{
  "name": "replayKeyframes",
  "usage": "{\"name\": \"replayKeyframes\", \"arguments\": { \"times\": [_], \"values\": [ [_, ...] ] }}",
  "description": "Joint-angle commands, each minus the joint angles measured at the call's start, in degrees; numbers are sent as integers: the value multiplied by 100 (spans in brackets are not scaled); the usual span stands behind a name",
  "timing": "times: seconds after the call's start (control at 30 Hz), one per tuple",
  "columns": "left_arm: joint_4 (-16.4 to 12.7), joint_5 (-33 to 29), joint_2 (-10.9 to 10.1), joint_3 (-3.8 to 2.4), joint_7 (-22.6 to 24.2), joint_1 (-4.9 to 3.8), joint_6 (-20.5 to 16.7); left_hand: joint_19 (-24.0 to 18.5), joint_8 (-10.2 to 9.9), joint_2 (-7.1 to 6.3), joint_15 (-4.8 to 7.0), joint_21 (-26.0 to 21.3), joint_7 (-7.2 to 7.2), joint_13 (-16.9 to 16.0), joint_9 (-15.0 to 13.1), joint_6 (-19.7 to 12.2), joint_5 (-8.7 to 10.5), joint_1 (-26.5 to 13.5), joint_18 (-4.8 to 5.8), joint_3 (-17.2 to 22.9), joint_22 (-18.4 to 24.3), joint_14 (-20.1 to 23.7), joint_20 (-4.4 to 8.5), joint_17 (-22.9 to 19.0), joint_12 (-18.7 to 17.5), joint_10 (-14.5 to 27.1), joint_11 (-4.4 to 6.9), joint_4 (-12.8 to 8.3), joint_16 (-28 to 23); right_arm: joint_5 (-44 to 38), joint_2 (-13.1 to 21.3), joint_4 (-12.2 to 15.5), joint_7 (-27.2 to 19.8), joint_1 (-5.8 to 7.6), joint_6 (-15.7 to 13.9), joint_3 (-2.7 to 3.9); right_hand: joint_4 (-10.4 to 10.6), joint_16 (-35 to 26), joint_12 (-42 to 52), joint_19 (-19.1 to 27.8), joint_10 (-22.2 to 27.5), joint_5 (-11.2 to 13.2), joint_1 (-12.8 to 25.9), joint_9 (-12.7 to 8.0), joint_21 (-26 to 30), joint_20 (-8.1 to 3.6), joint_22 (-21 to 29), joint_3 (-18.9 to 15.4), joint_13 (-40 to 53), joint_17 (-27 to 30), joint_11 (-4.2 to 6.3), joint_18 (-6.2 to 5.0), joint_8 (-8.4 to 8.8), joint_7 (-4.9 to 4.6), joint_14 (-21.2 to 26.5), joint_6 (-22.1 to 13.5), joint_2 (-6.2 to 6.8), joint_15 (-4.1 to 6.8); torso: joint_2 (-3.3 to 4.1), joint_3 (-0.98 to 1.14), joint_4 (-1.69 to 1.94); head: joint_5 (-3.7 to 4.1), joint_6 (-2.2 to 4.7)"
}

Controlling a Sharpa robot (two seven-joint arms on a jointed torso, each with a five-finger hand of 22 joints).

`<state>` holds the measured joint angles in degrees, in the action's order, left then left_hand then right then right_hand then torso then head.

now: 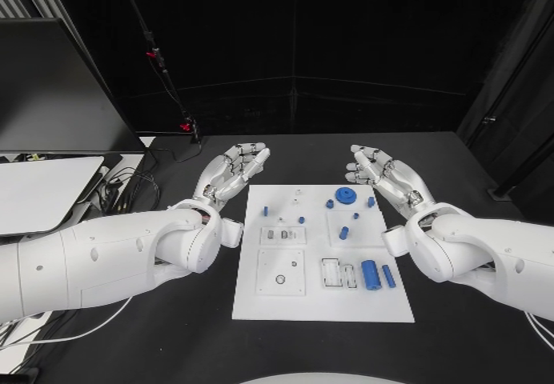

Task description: Assemble the parts on the task board

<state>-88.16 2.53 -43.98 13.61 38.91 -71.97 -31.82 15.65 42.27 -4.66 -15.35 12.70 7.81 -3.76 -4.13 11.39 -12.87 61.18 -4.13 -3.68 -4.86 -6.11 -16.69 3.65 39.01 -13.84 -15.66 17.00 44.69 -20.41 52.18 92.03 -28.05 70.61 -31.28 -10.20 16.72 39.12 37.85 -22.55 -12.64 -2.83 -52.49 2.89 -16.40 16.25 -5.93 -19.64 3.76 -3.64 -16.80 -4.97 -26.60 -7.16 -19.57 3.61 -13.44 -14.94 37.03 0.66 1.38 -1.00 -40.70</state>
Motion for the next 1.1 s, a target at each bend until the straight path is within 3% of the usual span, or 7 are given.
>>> {"name": "replayKeyframes", "arguments": {
  "times": [0.03, 0.3, 0.8, 0.93, 1.0, 1.07, 1.1],
  "values": [
    [1, 47, 11, -7, 1807, -15, 79, -31, -1, -22, -34, 2, 934, 9, 11, 27, -12, 11, -54, -17, 2, 5, 4, -1, 20, -38, 5, 10, -26, -398, 10, -71, 338, 117, 399, 8, -3, -26, 32, -776, -88, -18, -35, -9, -432, -19, -145, -49, -14, 16, 20, -137, -50, -993, -568, -9, 22, 82, 164, -14, 31, 33, 7],
    [44, 48, 88, -8, 1831, -20, 103, -29, -7, 75, -31, 15, 935, 10, 23, 49, -3, 28, -63, 27, -1, -5, 8, 1, 10, -46, 7, 6, -28, -952, 8, -227, 769, 346, 638, 9, -1, -422, 28, -1296, -133, -22, -42, -9, -473, -59, -97, -22, -16, 15, 26, -193, -153, -983, -1346, -43, 61, 169, 314, -32, 102, 113, -16],
    [6, 48, 54, -9, 1824, -24, 89, -32, -7, 125, -28, 21, 935, 9, 26, 72, 2, 42, -67, 50, -2, -13, 7, 2, 9, -60, 9, 3, -26, -2143, -266, -839, 1196, 609, 1004, 12, -2, -976, 49, -2146, -401, -27, -142, -5, -399, -135, 41, 87, -15, -40, 189, -347, -311, -943, -2597, -89, 133, 396, 454, -3, 220, 132, -13],
    [-3, 48, 26, -9, 1815, -25, 89, -30, -9, 151, -27, 26, 935, 9, 28, 79, 5, 47, -68, 60, -3, -15, 6, 3, 7, -64, 10, 2, -26, -2362, -408, -1095, 1217, 619, 1024, 13, -3, -888, 74, -2912, -737, -31, -188, 8, -661, -200, -47, 79, -10, -233, 367, -533, -414, -885, -3689, -77, 121, 633, 467, 8, 257, 152, 10],
    [-10, 48, 17, -9, 1811, -25, 88, -30, -9, 151, -27, 26, 935, 9, 28, 79, 5, 47, -68, 60, -3, -15, 6, 3, 7, -64, 10, 2, -26, -2404, -471, -1210, 1195, 621, 1011, 13, -3, -581, 74, -3541, -943, -38, -204, 17, -1014, -369, -202, 63, -13, -467, 484, -585, -498, -824, -4525, -46, 113, 823, 464, 8, 265, 157, 16],
    [-20, 48, 5, -9, 1808, -25, 87, -28, -11, 166, -26, 30, 935, 10, 29, 81, 8, 48, -68, 64, -4, -16, 5, 3, 6, -66, 10, 1, -26, -2447, -555, -1363, 1115, 623, 1013, 13, -4, 338, 69, -4360, -1192, -60, -261, 28, -1641, -618, -506, 60, -13, -1017, 634, -475, -623, -726, -5716, 27, 107, 1041, 475, 11, 282, 175, 30],
    [-22, 48, 1, -9, 1807, -25, 88, -28, -11, 166, -26, 30, 935, 10, 29, 81, 8, 48, -68, 64, -4, -16, 5, 3, 6, -66, 10, 1, -26, -2479, -586, -1418, 1088, 623, 1019, 13, -6, 1403, 59, -4761, -1352, -137, -369, 34, -2061, -695, -729, 78, -18, -2187, 752, -533, -716, -660, -6233, 103, 111, 1116, 462, 6, 268, 171, 27]
  ]
}}
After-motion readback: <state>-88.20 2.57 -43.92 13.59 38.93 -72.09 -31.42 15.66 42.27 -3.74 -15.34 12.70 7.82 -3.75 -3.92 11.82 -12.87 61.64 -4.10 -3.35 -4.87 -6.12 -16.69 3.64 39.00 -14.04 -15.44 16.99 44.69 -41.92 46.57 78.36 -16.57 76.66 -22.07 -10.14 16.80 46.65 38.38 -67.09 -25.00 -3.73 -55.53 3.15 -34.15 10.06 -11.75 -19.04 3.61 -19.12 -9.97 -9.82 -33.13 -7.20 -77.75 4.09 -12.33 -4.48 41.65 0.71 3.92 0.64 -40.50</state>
